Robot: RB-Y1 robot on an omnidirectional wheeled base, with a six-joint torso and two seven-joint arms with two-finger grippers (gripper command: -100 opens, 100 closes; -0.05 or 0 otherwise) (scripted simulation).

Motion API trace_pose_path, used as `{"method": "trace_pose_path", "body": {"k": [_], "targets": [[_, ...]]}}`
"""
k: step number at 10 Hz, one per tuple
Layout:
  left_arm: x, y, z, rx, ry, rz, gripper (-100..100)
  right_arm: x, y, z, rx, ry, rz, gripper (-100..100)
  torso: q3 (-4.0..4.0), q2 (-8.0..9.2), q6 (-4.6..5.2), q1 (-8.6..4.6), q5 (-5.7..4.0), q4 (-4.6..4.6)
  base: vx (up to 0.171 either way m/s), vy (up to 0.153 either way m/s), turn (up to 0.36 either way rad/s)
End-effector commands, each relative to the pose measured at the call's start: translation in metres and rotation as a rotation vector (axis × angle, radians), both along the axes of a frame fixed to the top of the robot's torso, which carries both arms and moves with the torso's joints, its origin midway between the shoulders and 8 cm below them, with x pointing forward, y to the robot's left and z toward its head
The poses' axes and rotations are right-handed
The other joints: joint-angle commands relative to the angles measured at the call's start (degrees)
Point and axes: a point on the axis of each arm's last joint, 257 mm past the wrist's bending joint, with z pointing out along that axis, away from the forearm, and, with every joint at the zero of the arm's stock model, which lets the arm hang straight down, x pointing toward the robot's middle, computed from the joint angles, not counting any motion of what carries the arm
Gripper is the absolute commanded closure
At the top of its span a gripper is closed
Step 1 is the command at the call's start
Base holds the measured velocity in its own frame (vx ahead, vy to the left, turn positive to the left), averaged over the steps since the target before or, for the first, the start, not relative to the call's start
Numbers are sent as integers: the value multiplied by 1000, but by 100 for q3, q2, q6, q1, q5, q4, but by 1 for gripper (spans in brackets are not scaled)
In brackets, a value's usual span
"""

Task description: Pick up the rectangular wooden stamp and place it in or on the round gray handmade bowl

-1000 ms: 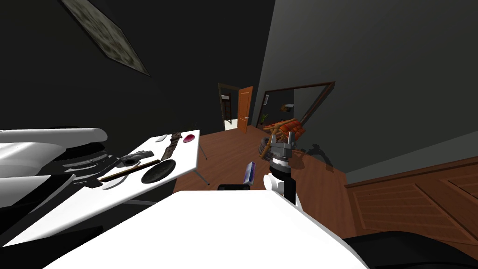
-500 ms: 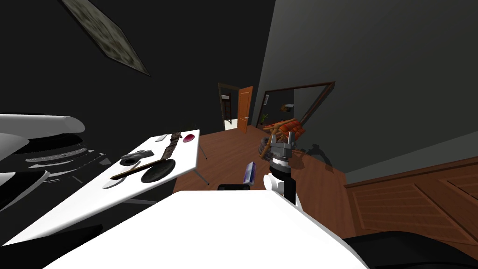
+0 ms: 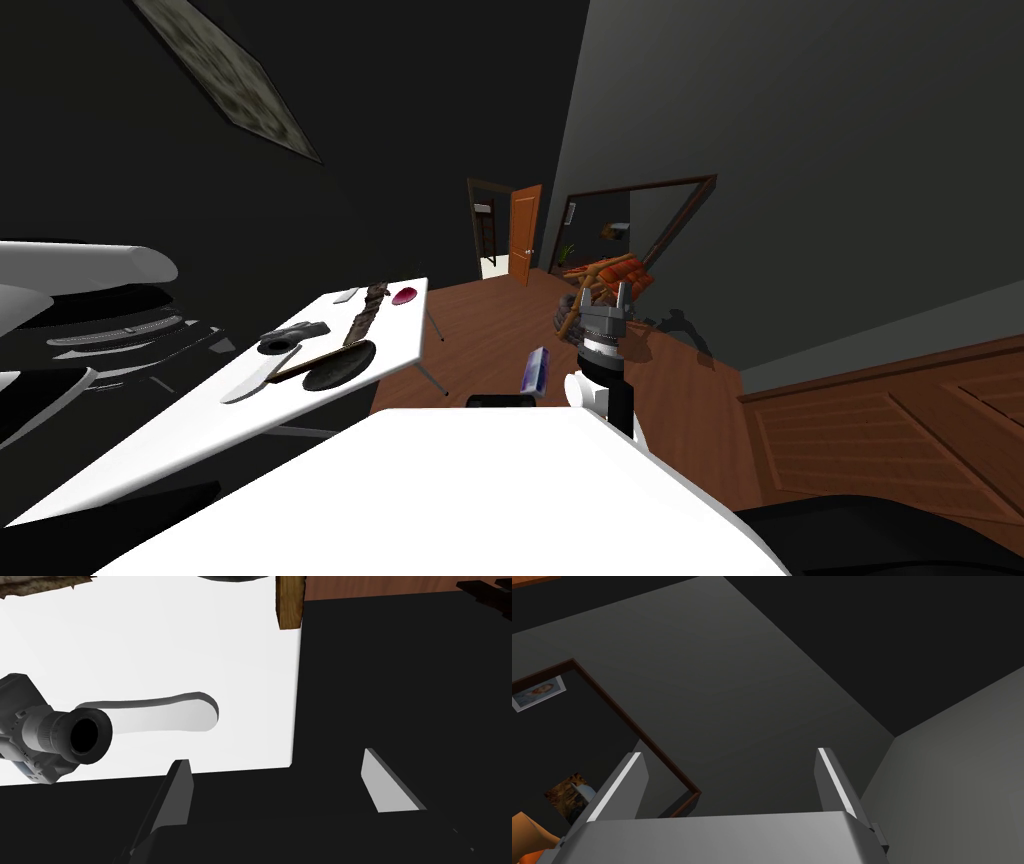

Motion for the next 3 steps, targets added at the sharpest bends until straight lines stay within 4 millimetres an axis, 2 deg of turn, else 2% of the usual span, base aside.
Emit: {"method": "trace_pose_path", "body": {"k": [1,3], "targets": [[0,0,0,0,0,0,0,0,0,0,0,0,0,0,0,0,0,0,0,0,0,0,0],[0,0,0,0,0,0,0,0,0,0,0,0,0,0,0,0,0,0,0,0,0,0,0]]}}
